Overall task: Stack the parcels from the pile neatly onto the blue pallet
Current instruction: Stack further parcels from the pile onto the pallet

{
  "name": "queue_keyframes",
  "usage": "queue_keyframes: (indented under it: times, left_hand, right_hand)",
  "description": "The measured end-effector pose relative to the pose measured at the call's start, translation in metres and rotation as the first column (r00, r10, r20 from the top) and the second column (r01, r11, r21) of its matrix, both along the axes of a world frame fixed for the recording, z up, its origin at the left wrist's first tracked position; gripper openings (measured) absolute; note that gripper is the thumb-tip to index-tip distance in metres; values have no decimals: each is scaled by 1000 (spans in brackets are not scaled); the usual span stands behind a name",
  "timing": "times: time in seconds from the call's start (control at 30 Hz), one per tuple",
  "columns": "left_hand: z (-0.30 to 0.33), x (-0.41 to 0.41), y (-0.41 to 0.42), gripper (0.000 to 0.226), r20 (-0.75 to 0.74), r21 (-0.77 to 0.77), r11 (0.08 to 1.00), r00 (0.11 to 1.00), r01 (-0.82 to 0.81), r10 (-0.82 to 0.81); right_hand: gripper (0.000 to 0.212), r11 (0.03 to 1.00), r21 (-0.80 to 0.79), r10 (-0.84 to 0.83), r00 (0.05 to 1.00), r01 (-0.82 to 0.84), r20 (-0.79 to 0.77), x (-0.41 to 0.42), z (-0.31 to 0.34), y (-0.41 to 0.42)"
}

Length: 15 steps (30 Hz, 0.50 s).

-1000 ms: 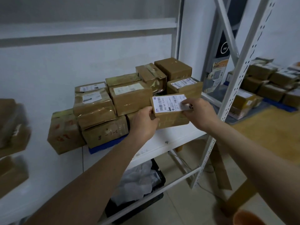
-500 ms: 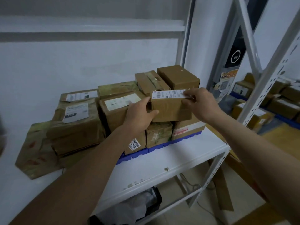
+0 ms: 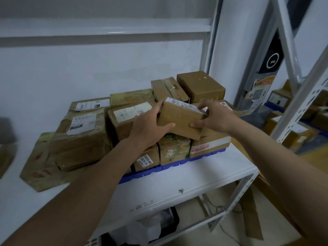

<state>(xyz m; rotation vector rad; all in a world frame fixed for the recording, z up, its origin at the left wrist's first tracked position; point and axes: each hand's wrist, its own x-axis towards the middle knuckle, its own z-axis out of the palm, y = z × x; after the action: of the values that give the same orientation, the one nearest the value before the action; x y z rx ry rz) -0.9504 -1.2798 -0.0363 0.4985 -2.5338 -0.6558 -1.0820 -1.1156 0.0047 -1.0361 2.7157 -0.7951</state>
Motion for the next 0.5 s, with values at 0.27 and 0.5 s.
queue_keyframes:
  times: [0.27, 0.5]
  left_hand:
    - [-19, -6, 13, 92, 17, 258, 964, 998, -61, 59]
    - [-26, -3, 20, 74, -5, 270, 962, 1000, -26, 29]
  right_hand:
    - [69, 987, 106, 121, 993, -120, 1, -7, 6, -7]
    - [59, 924, 284, 265, 964, -256, 8, -11, 5, -15]
